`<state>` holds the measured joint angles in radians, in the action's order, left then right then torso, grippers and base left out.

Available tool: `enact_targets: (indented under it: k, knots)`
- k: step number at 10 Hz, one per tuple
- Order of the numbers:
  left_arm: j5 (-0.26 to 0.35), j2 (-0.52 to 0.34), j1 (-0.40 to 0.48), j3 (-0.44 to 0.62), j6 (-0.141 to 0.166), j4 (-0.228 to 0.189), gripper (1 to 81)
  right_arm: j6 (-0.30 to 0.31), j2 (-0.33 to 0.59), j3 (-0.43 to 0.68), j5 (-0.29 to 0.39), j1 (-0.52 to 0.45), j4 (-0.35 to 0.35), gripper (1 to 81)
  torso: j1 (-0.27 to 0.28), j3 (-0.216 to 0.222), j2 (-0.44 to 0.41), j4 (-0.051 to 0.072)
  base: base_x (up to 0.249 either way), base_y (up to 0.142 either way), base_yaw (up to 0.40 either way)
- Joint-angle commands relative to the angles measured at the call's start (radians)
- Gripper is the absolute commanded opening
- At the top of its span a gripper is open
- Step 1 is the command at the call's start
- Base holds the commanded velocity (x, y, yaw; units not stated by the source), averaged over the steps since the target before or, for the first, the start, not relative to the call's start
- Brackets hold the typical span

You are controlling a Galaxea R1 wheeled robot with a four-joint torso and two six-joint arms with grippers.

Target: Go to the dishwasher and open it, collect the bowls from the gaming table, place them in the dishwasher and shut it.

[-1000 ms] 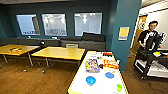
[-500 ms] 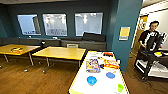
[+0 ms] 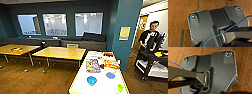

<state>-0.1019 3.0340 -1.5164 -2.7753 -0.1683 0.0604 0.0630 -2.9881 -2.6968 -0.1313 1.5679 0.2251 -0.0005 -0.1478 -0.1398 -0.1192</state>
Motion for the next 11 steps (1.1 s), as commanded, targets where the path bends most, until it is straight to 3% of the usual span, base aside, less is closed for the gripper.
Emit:
enact_targets:
  k: [1, 4, 11]
  knots:
    - [0.05, -0.003, 0.046, 0.0, -0.004, -0.002, 81.1, -0.003, 0.002, 0.002, 0.042, -0.048, -0.003, 81.1, 0.001, 0.0, 0.0, 0.0, 0.0, 0.0, 0.0]
    - [0.05, -0.003, 0.047, 0.0, -0.004, -0.002, 81.1, -0.003, 0.002, 0.0, 0.042, -0.048, -0.003, 81.1, 0.001, 0.0, 0.0, 0.0, 0.0, 0.0, 0.0]
    - [0.05, -0.004, 0.048, 0.0, -0.004, -0.001, 81.1, -0.002, 0.001, 0.0, 0.038, -0.042, -0.007, 81.1, 0.001, 0.0, 0.0, 0.0, 0.102, 0.0, 0.0]
